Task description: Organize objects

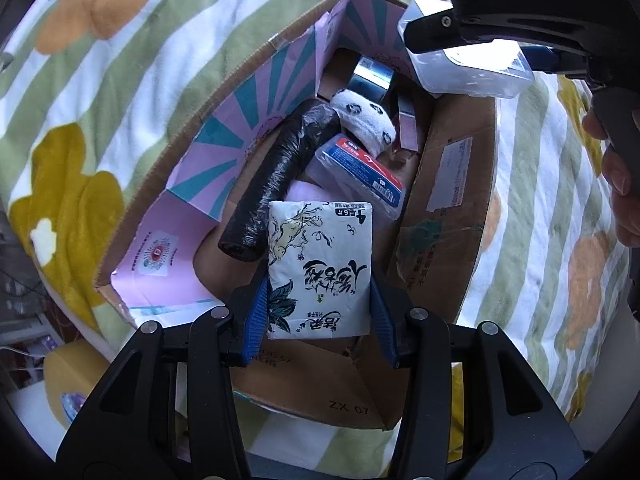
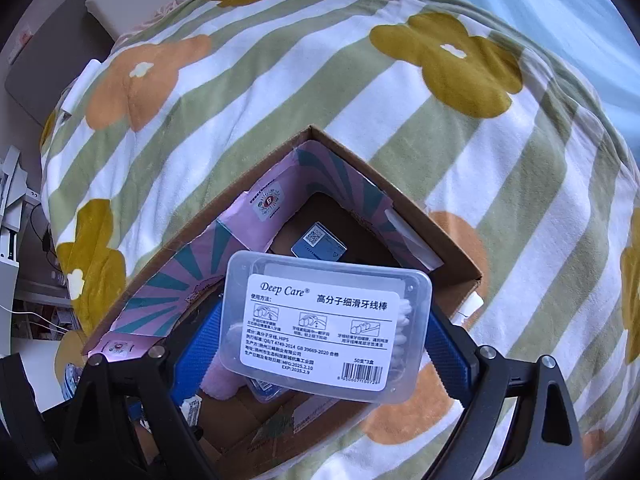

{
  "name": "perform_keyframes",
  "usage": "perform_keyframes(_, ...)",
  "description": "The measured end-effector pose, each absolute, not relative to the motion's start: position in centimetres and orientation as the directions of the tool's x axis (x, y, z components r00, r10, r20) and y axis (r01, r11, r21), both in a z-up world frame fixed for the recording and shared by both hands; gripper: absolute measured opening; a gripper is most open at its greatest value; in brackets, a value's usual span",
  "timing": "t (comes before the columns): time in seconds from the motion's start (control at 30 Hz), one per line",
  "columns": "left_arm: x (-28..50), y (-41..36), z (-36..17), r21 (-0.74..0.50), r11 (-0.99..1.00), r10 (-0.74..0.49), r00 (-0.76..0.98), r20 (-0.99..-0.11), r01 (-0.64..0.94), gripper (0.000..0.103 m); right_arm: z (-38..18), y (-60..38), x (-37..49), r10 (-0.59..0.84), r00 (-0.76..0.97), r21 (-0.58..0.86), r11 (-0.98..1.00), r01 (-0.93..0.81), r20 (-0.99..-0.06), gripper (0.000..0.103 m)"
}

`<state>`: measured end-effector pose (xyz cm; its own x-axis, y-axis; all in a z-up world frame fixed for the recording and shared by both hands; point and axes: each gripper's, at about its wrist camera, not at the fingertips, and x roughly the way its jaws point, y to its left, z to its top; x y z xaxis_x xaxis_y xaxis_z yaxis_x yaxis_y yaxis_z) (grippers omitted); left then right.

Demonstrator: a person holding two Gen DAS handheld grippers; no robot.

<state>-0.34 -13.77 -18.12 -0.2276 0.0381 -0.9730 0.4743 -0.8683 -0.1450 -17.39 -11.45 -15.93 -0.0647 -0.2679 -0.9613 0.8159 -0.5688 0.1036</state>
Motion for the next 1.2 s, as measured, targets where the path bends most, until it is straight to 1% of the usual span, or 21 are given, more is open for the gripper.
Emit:
perform_keyframes(0.17, -0.5, -13.3, -19.3, -0.144, -0.866, 0.049, -0.205, -0.978, 0.479, 0.042, -16.8, -11.9, -17.6, -0.257, -0.038, 0.113, -0.546, 0.83, -0.966, 0.092)
perform_keyframes(0.37, -0.8, -13.2, -19.2, -0.152, -0.854, 0.052, -0.21, -0.976, 0.497, 0.042, -17.0, -12.5, -17.4, -0.264, 0.001, 0.141, -0.51, 0.849, -0.964, 0.092)
perform_keyframes(0.4, -0.8, -13.4, -19.1, -0.163, -0.846, 0.06, -0.214, -0.975, 0.508, 0.044, -17.1, -12.5, -17.3, -0.257, 0.004, 0.138, -0.504, 0.852, -0.966, 0.093)
perform_keyframes(0.43, -0.7, -13.6, -19.0, -0.179, -0.837, 0.073, -0.218, -0.973, 0.517, 0.054, -17.1, -12.5, -17.3, -0.262, -0.001, 0.135, -0.501, 0.855, -0.965, 0.093)
perform_keyframes(0.47, -0.7, -13.7, -18.9, -0.188, -0.829, 0.08, -0.222, -0.972, 0.526, 0.068, -17.0, -12.4, -17.3, -0.274, -0.009, 0.135, -0.499, 0.856, -0.962, 0.094)
perform_keyframes(0.5, -0.6, -13.8, -18.6, -0.19, -0.824, 0.076, -0.228, -0.971, 0.534, 0.103, -16.9, -12.3, -17.3, -0.279, -0.015, 0.131, -0.499, 0.857, -0.96, 0.102)
perform_keyframes(0.57, -0.4, -13.9, -18.1, -0.201, -0.817, 0.067, -0.257, -0.964, 0.541, 0.103, -16.9, -12.0, -17.4, -0.269, -0.025, 0.119, -0.508, 0.853, -0.963, 0.103)
perform_keyframes(0.83, -0.2, -14.4, -17.9, -0.195, -0.804, 0.053, -0.26, -0.964, 0.561, 0.103, -17.0, -11.0, -16.9, -0.24, -0.03, 0.096, -0.498, 0.862, -0.97, 0.103)
perform_keyframes(1.03, 0.9, -14.7, -16.5, -0.196, -0.804, 0.045, -0.272, -0.961, 0.561, 0.103, -15.9, -10.2, -16.6, -0.254, -0.037, 0.105, -0.521, 0.847, -0.966, 0.103)
perform_keyframes(1.2, 1.3, -14.0, -15.1, -0.186, -0.818, 0.029, -0.283, -0.959, 0.545, 0.103, -13.9, -9.3, -16.0, -0.278, -0.05, 0.109, -0.53, 0.841, -0.959, 0.103)
